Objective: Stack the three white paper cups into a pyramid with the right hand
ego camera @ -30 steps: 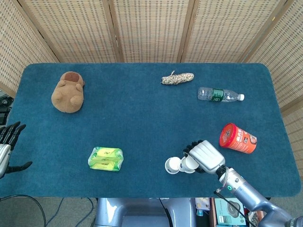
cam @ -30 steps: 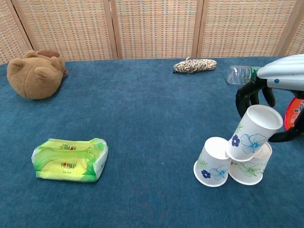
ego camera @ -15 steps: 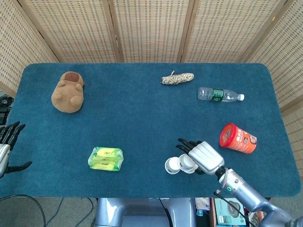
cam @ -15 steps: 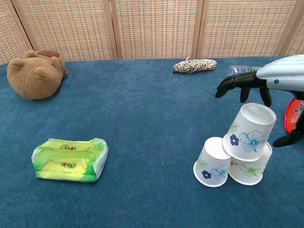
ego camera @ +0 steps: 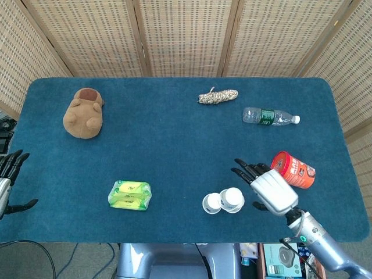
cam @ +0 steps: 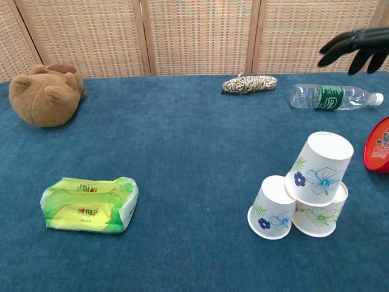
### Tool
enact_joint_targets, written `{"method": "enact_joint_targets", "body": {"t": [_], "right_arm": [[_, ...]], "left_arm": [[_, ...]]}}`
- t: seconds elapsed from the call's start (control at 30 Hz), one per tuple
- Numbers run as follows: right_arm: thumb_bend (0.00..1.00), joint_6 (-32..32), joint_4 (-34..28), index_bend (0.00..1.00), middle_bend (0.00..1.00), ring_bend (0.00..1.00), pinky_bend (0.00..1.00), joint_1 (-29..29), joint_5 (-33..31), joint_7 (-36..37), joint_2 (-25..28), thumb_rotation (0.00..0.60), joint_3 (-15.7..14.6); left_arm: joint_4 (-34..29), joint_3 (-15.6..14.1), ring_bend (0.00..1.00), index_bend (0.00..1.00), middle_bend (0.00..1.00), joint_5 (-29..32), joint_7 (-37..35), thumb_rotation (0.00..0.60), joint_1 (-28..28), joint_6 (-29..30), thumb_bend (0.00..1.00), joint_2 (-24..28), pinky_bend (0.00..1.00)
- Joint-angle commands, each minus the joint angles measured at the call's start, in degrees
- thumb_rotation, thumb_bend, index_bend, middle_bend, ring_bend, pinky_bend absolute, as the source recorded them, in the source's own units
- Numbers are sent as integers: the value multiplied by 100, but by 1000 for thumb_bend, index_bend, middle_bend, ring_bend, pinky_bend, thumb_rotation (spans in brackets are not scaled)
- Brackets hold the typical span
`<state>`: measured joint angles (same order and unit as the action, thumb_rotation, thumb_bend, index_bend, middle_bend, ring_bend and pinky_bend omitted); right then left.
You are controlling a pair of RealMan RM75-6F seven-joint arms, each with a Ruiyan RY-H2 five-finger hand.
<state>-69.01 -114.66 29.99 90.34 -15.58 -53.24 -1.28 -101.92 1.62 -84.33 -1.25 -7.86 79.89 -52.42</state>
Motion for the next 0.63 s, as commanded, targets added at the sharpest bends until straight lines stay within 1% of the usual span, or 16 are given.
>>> {"method": "enact_joint_targets", "body": {"t": [0.03,0.1,0.13,0.23,0.33,0.63], "right_arm": [[112,-944,384,101,34,90,109,-634,373,412,152,600,-50],[40,-1353,630,30,1,14,28,-955,268,523,12,600,-62],[12,-1534,747,5,0,0,5,-1092,246,594,-98,600,-63],[0,-2056,1178,0,0,0,0,-1486,191,838,-520,600,-42],[0,-2357,1502,0,0,0,0,-1773,159,995,-859,600,-64],[0,-2934,1947,0,0,0,0,-2309,199,1268,-1443,600,-49]], "left_arm": [[-6,-28,0,0,0,-66,20,600,43,74,100,-38,0],[-3,-51,0,0,0,-130,55,600,92,169,99,-95,0],[8,-56,0,0,0,-154,78,600,118,224,99,-135,0],[64,-73,0,0,0,-232,135,600,202,398,100,-282,0],[133,-103,0,0,0,-273,139,600,278,510,99,-391,0],[356,-77,0,0,0,-290,161,600,357,668,100,-584,0]]}}
